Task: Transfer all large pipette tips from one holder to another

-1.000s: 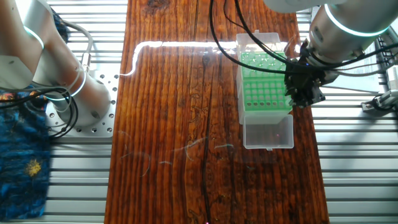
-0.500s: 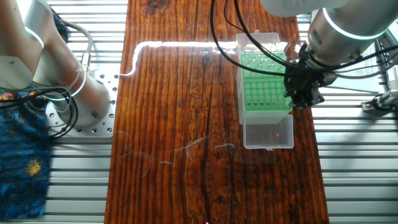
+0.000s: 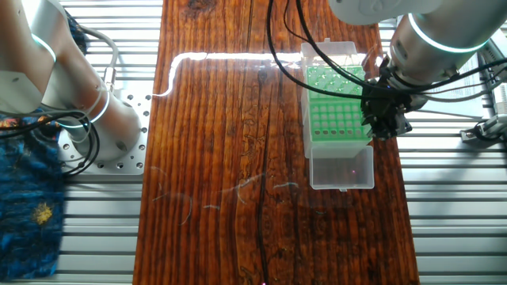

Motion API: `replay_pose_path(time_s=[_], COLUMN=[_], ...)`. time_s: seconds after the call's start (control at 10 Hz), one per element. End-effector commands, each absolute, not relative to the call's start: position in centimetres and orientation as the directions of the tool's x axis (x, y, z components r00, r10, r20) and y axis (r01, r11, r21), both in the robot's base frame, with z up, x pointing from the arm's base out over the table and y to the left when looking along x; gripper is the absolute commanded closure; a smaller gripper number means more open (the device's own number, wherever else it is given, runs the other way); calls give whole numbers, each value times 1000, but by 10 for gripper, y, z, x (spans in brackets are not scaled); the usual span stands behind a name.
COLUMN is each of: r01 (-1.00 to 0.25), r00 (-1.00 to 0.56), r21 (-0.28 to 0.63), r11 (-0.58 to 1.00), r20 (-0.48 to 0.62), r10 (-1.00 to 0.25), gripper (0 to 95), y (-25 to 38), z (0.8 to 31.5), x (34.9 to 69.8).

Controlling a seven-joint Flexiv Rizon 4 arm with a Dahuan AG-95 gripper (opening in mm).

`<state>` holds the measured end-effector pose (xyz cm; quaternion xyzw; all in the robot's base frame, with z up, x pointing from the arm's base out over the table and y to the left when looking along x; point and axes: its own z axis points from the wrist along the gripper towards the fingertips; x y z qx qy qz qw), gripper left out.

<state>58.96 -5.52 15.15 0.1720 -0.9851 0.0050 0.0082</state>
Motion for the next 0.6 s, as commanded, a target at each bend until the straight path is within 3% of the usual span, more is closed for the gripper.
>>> replay_pose_path(time_s=[0.1,0.4,0.5,0.6], r01=[-342,-346,-347,-347], r00=[-940,-938,-938,-938], r21=[-6,-5,-5,-4], r11=[940,938,938,938], r20=[16,17,17,17], r10=[-342,-346,-347,-347], gripper=[760,760,950,950], y=[-55,-55,-55,-55], z=[151,149,150,150], x=[590,591,591,591])
